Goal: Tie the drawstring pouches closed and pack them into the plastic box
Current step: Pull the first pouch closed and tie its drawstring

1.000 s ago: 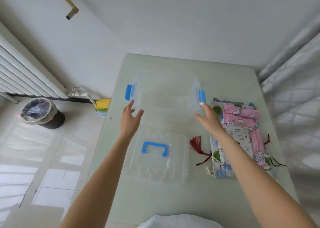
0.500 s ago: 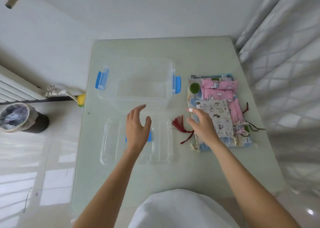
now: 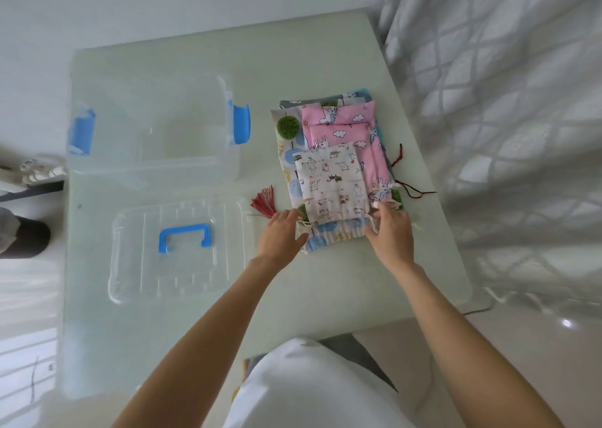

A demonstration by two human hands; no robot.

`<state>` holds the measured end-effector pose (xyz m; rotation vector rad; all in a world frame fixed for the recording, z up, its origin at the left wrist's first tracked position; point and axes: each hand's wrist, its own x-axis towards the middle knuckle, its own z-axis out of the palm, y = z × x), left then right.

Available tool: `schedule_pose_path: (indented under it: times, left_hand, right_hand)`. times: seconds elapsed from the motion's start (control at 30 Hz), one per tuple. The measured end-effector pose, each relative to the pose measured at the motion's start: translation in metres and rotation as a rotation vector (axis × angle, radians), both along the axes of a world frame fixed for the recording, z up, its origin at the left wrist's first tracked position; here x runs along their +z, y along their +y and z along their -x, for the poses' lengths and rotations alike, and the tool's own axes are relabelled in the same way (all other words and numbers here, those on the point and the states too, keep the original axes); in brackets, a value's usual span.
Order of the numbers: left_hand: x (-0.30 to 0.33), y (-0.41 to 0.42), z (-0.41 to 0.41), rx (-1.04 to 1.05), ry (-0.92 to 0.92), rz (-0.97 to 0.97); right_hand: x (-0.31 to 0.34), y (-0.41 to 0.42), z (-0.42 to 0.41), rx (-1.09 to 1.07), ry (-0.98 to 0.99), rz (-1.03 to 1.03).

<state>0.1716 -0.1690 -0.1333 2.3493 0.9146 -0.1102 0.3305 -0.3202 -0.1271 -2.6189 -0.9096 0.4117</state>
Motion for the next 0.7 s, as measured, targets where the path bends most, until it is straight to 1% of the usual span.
schedule_pose_path:
  times: [0.17, 0.23, 0.3, 0.37, 0.43, 0.53, 0.57, 0.6, 0.63, 0.7]
  left_hand:
    - [-0.022, -0.010, -0.003, 0.100, -0.083, -0.138]
    - [-0.029, -0.008, -0.004, 0.131, -0.100, -0.159]
    - [-0.032, -0.005, -0.002, 0.137, -0.140, -0.175]
    - [-0.029, 0.002, 0.003, 0.112, -0.223, -0.177]
    - [-0.023, 0.006, 0.008, 0.127, -0.373, -0.082]
    - [-0.012, 0.011, 0.010, 0.367, -0.611, 0.256]
    - [-0.011, 0.013, 0.011, 0.440, -0.676, 0.354]
    - [-0.011, 0.016, 0.012, 0.498, -0.723, 0.413]
    - [-0.013, 0.021, 0.015, 0.550, -0.754, 0.436]
    - [-0.016, 0.034, 0.026, 0.648, -0.782, 0.395]
  right_hand:
    - [-0.019, -0.001, -0.004, 0.003, 0.046, -0.095]
    - [-0.024, -0.002, -0.008, 0.015, 0.052, -0.148]
    - [-0.023, -0.005, -0.014, 0.038, 0.028, -0.239]
    - [-0.018, -0.007, -0.017, 0.043, -0.015, -0.321]
    - [-0.014, -0.003, -0.016, 0.031, -0.007, -0.408]
    - [-0.017, 0.011, -0.015, 0.043, 0.031, -0.577]
    - [-0.019, 0.013, -0.015, 0.058, 0.029, -0.615]
    - [-0.022, 0.014, -0.016, 0.078, 0.015, -0.639]
    - [-0.026, 0.013, -0.017, 0.097, -0.006, -0.653]
    - [-0.037, 0.010, -0.023, 0.117, -0.056, -0.659]
